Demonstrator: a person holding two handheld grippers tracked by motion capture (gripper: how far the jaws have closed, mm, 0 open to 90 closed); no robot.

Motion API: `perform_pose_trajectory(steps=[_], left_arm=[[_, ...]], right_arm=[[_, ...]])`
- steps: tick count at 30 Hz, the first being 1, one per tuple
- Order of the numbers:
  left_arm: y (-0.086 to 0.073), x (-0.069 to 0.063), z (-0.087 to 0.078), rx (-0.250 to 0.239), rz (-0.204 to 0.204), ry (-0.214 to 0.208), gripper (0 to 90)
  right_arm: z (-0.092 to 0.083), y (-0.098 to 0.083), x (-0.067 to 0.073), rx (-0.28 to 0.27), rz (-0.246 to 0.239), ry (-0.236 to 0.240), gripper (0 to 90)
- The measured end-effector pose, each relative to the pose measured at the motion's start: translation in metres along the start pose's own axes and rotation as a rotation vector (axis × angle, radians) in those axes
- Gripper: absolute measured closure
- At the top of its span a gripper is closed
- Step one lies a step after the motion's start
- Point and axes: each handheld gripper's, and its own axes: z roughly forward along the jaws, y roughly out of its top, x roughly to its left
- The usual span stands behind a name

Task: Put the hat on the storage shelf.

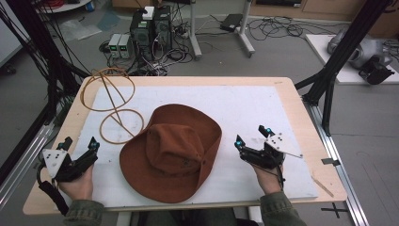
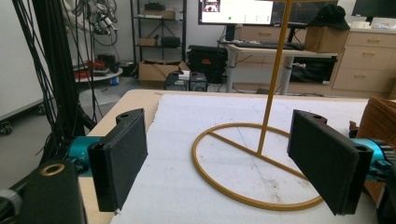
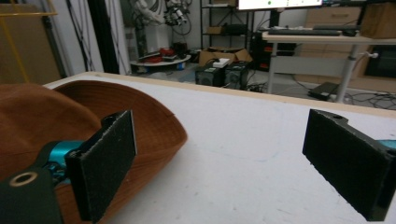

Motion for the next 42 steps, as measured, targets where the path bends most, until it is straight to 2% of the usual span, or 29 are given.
perform_pose_trajectory(steps=[7, 18, 21, 24, 25, 31, 35, 39, 42], left_arm=[[0.0, 0.002, -0.001, -0.007, -0.007, -0.001, 20.4], [0.001, 0.002, -0.001, -0.008, -0.007, 0.001, 20.4], [0.001, 0.002, -0.001, -0.009, -0.008, 0.002, 20.4], [0.0, 0.002, -0.001, -0.009, -0.007, 0.002, 20.4], [0.0, 0.003, -0.001, -0.008, -0.005, 0.002, 20.4], [0.001, 0.003, -0.001, -0.008, -0.003, 0.006, 20.4], [0.0, 0.003, -0.001, -0.006, -0.005, 0.007, 20.4], [0.0, 0.003, -0.001, -0.006, -0.003, 0.007, 20.4], [0.0, 0.002, -0.002, -0.007, -0.005, 0.008, 20.4]], right_arm=[[0.01, 0.002, 0.014, 0.043, -0.021, 0.066, 9.0], [0.023, 0.004, 0.047, 0.109, -0.076, 0.219, 8.9], [0.024, 0.004, 0.051, 0.113, -0.084, 0.232, 8.9], [0.026, 0.004, 0.058, 0.131, -0.096, 0.273, 8.9], [0.027, 0.003, 0.063, 0.147, -0.1, 0.302, 8.9], [0.034, 0.0, 0.075, 0.199, -0.133, 0.338, 9.0], [0.039, -0.003, 0.085, 0.232, -0.205, 0.363, 8.9], [0.043, -0.005, 0.088, 0.247, -0.209, 0.387, 8.9], [0.046, -0.006, 0.094, 0.279, -0.216, 0.409, 8.9]])
